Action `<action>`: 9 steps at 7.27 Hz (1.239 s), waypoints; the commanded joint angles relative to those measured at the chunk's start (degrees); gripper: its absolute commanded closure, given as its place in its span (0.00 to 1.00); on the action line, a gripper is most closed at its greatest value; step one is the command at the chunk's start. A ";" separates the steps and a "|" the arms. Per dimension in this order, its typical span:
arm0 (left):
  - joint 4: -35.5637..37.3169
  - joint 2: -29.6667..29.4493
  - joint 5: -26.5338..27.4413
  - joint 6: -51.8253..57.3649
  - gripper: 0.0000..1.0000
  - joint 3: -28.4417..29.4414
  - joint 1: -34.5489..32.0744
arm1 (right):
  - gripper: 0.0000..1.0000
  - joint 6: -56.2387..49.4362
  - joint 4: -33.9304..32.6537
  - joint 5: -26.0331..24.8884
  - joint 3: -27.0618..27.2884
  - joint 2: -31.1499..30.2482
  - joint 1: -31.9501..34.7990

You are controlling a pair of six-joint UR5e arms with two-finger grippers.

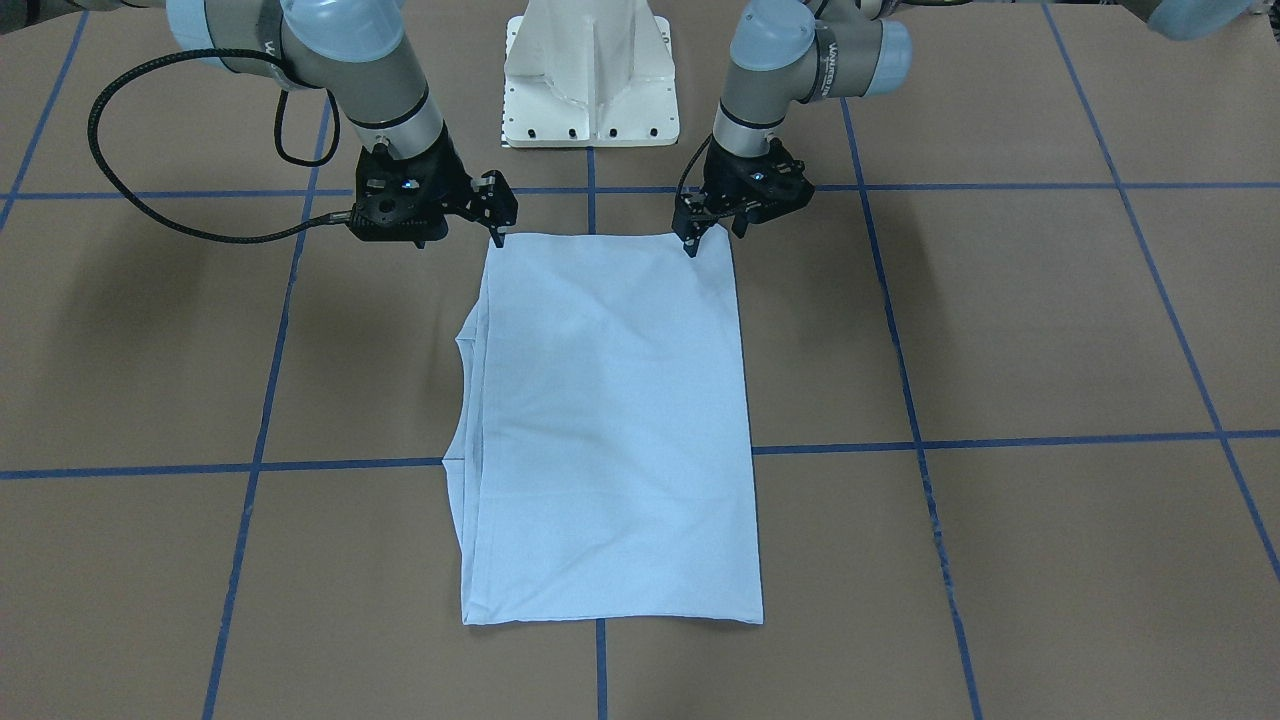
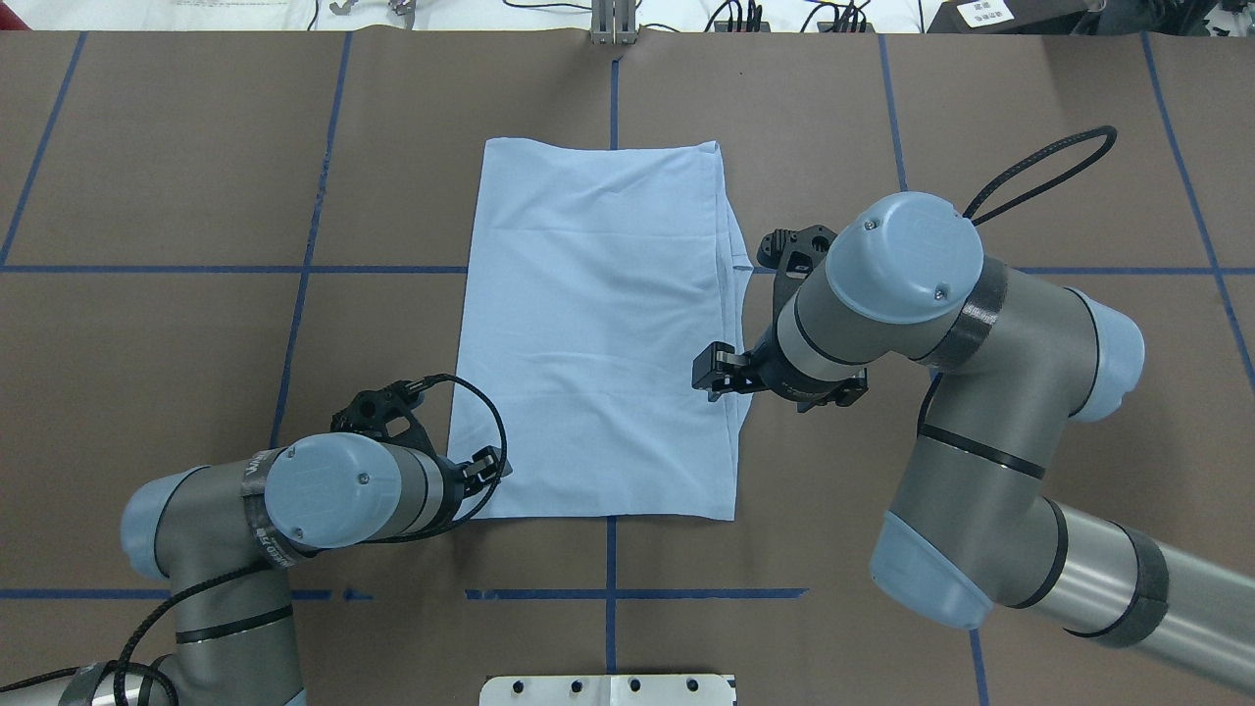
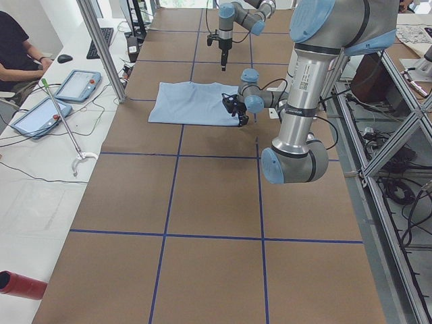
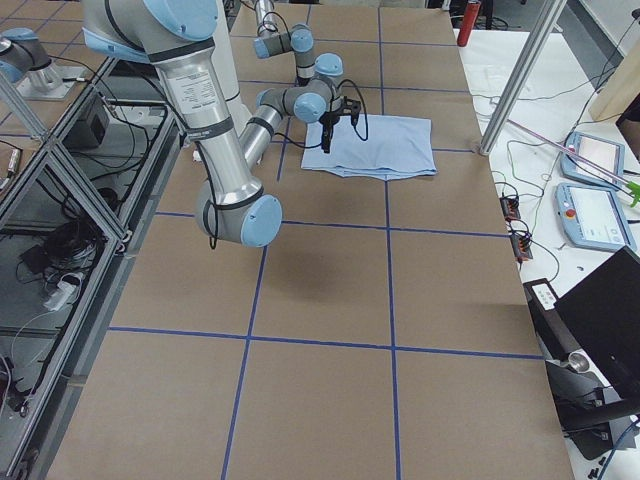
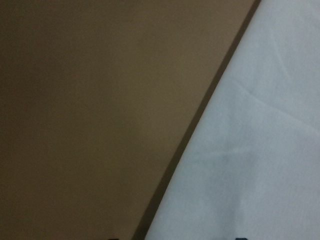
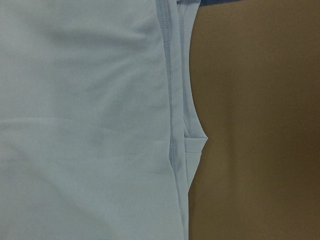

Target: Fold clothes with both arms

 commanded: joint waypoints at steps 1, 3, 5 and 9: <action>0.41 0.03 0.00 -0.09 0.26 -0.26 0.01 | 0.00 0.00 0.00 0.01 -0.01 -0.03 -0.09; 0.41 -0.15 0.00 -1.05 0.40 -0.26 0.01 | 0.00 0.00 0.00 -0.08 -0.01 -0.03 0.00; 0.41 -0.15 0.00 -1.06 0.52 -0.35 0.01 | 0.00 -0.09 0.00 0.01 -0.01 -0.03 0.00; 0.41 0.20 0.09 -1.06 0.56 -0.53 0.10 | 0.00 0.00 0.00 -0.08 -0.01 -0.03 0.00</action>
